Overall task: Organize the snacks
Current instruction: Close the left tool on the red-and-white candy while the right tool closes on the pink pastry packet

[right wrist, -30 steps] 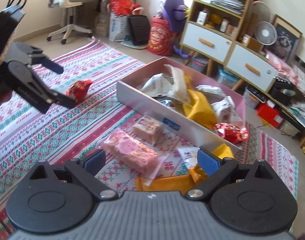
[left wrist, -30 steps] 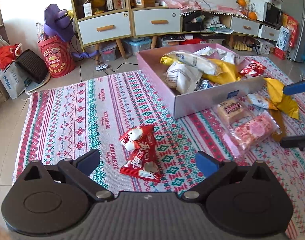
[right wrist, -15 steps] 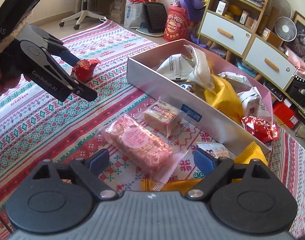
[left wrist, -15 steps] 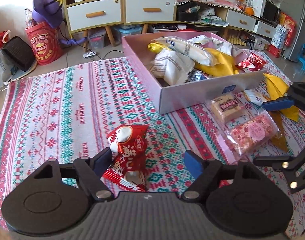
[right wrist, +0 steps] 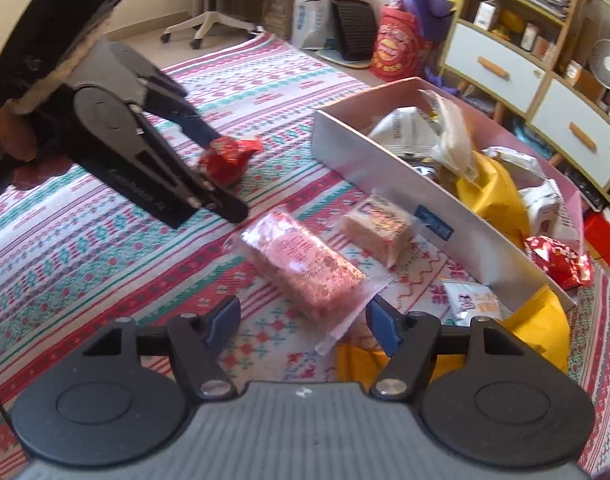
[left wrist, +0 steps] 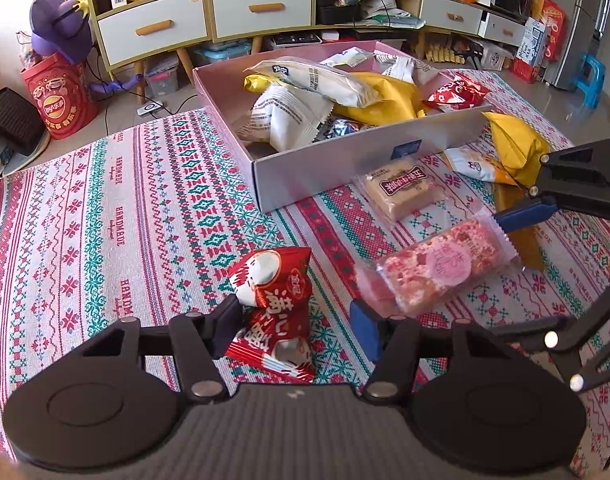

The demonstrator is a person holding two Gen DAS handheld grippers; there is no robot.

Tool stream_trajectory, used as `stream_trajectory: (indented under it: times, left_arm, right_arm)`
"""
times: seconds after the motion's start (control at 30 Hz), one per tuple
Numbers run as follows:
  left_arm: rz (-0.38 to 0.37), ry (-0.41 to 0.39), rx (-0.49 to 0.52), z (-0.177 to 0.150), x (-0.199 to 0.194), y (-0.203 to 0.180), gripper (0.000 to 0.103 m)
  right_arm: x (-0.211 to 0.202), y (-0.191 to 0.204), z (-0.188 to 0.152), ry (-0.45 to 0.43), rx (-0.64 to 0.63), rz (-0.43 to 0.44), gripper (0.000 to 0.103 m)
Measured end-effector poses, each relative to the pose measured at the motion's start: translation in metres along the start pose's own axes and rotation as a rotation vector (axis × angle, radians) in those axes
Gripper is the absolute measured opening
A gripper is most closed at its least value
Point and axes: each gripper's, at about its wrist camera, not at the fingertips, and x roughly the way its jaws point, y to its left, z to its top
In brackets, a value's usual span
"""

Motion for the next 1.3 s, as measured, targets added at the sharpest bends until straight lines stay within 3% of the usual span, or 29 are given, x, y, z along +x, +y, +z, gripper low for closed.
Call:
stream_trajectory:
  times: [0.2,0.53,0.7,0.97,1.1,1.3]
  left_arm:
    - [0.017,0.016,-0.006,0.003,0.001,0.001,0.060]
    - [0.034,0.029,-0.016,0.003,-0.003,0.002,0.050]
    - [0.032,0.030,-0.018,0.003,-0.005,0.003,0.046]
    - [0.036,0.027,-0.030,0.001,-0.009,0.002,0.041]
    - [0.032,0.022,-0.037,0.003,-0.013,0.000,0.036]
    - [0.030,0.012,-0.036,0.004,-0.017,-0.003,0.035]
  right_arm:
    - [-0.006,0.003,0.006,-0.017,-0.035,-0.048,0.078]
    - [0.013,0.011,0.032,-0.010,-0.154,-0.083,0.074]
    - [0.028,0.015,0.040,0.034,-0.195,-0.078,0.065]
    - [0.036,0.014,0.039,0.059,-0.150,-0.062,0.050]
    - [0.032,0.016,0.037,0.059,-0.126,-0.049,0.030]
    - [0.026,0.023,0.031,0.044,-0.135,-0.071,0.029]
